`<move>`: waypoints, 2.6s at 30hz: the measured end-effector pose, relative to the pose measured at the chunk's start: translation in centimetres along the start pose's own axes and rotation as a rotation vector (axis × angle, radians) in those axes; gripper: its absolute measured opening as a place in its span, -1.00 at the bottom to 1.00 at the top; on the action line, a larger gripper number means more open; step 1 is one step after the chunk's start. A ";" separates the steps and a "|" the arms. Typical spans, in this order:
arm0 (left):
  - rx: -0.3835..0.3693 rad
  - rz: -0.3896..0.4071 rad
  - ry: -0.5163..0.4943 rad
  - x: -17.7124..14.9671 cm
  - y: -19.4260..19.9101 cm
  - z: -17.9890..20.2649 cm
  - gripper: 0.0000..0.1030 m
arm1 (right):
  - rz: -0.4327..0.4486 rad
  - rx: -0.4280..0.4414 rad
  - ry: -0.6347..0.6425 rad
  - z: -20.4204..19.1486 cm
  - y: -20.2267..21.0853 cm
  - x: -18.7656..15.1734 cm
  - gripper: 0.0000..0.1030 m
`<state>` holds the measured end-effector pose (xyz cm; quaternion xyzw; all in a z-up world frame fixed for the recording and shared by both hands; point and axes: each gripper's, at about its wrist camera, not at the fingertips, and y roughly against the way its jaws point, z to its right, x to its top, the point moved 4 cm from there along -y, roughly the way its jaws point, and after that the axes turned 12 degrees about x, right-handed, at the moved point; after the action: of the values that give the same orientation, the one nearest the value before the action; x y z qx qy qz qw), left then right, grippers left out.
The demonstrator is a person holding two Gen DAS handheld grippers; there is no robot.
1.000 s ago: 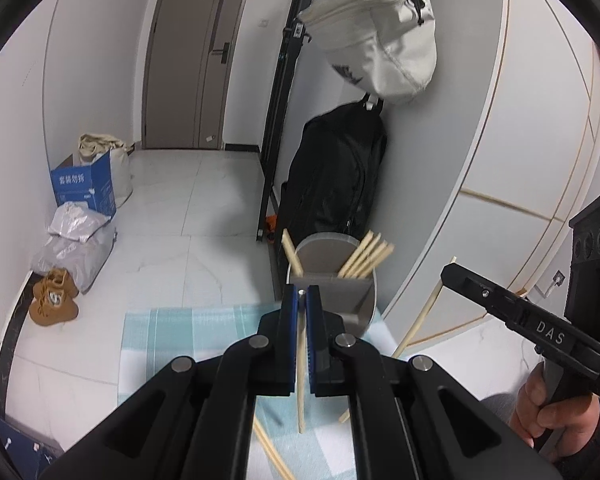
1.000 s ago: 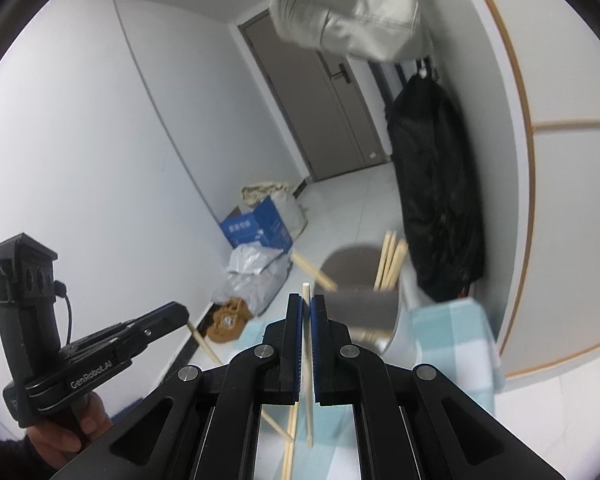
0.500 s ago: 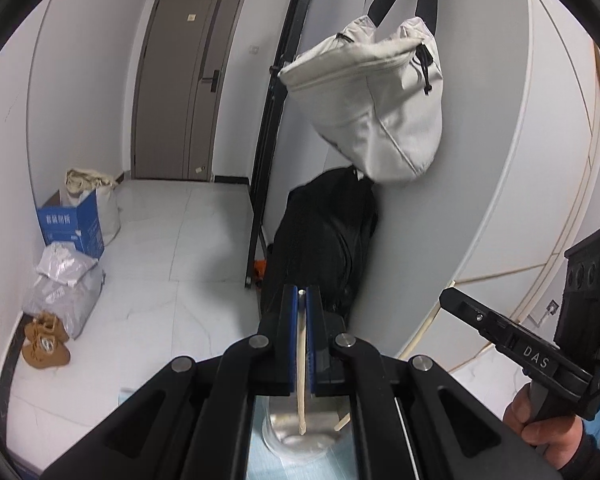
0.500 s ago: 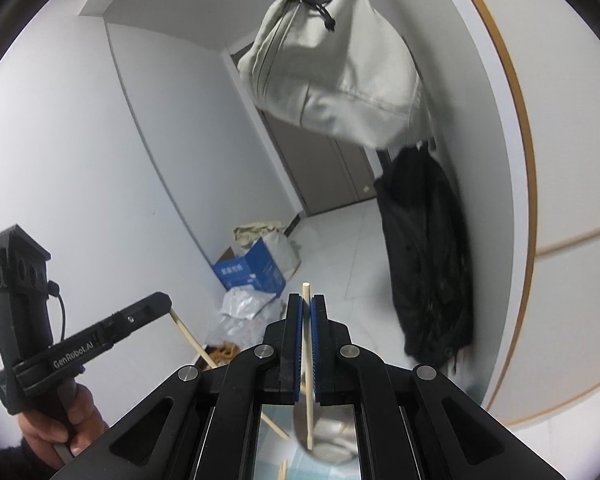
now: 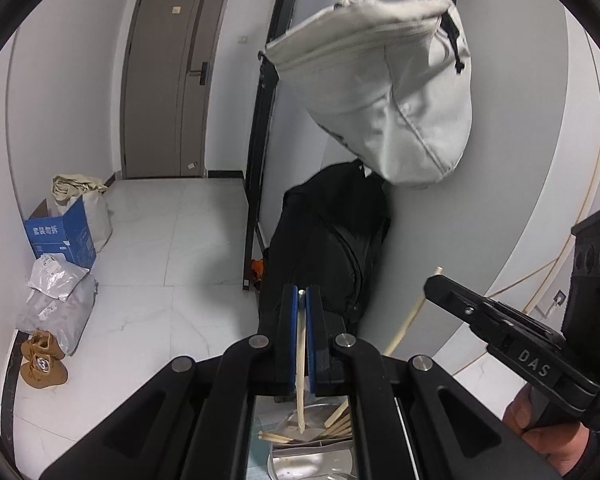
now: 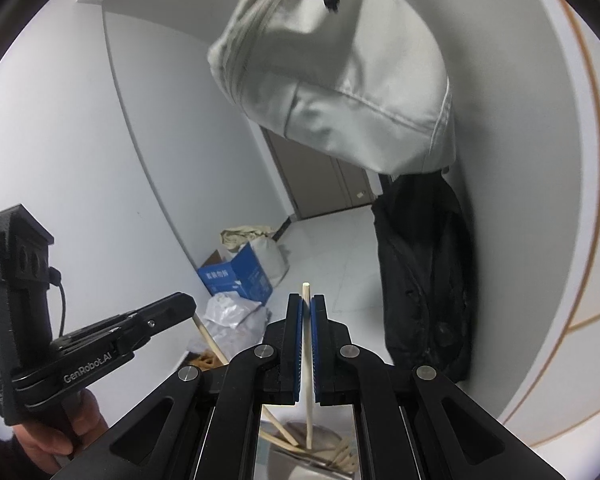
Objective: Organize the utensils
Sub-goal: 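Open both grippers to drop the chopsticks into the holder, then pull both open tools back from the holder toward the chopstick pile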
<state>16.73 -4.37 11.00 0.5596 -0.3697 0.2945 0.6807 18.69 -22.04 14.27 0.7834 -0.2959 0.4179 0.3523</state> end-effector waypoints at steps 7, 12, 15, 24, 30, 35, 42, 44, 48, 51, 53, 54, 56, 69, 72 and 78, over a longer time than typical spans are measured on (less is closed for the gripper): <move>-0.010 -0.056 -0.036 -1.0 -2.1 0.4 -1.00 | -0.053 -0.013 -0.009 1.4 -2.5 -2.6 -0.94; -0.053 -0.125 -0.069 -2.3 -3.3 0.9 -1.00 | -0.102 -0.020 -0.030 2.3 -3.7 -5.1 -0.94; -0.092 -0.190 -0.052 -2.8 -4.0 0.5 -1.00 | -0.130 -0.012 -0.035 2.4 -4.0 -6.3 -0.94; -0.136 -0.324 -0.069 -3.7 -4.7 0.3 -0.99 | -0.200 -0.012 -0.050 2.6 -3.5 -8.4 -0.87; -0.151 -0.263 0.013 -2.5 -2.0 -1.0 -0.67 | -0.148 0.002 -0.078 2.2 -1.1 -8.1 -0.45; -0.114 -0.187 0.060 -1.7 -0.1 -2.1 0.07 | -0.107 -0.004 -0.079 1.6 0.7 -7.4 -0.27; -0.027 -0.150 0.087 -2.6 1.8 -3.1 0.12 | -0.066 -0.002 -0.068 -0.1 2.8 -7.2 0.08; 0.001 -0.134 0.080 -2.9 2.8 -3.0 0.12 | -0.051 0.002 -0.057 -0.9 3.4 -7.1 0.13; 0.033 -0.107 0.078 -3.2 3.9 -2.7 0.33 | -0.033 0.007 -0.039 -2.2 4.4 -7.2 0.31; 0.057 -0.065 0.066 -3.5 5.2 -2.3 0.38 | -0.027 0.011 -0.033 -3.1 5.1 -7.5 0.33; 0.070 -0.057 0.060 -3.8 5.6 -2.2 0.39 | -0.023 0.011 -0.025 -3.6 5.8 -7.8 0.39; 0.079 -0.053 0.060 -4.1 5.9 -2.0 0.39 | -0.020 0.012 -0.021 -3.8 6.1 -7.9 0.45; 0.085 -0.044 0.055 -4.5 6.4 -2.0 0.39 | -0.011 0.013 -0.009 -4.3 6.6 -8.3 0.55; 0.182 0.048 0.026 -8.1 9.0 -2.4 0.65 | -0.006 0.014 0.009 -6.3 8.9 -12.4 0.82; 0.202 0.051 0.033 -9.3 8.9 -2.9 0.65 | -0.014 0.014 0.016 -6.5 8.8 -13.7 0.85; 0.224 0.065 0.036 -12.0 8.9 -3.5 0.65 | -0.007 0.006 0.046 -7.1 8.9 -16.2 0.86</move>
<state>3.48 1.00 5.48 0.6146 -0.3399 0.3661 0.6105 1.12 -18.80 5.87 0.7757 -0.2837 0.4354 0.3582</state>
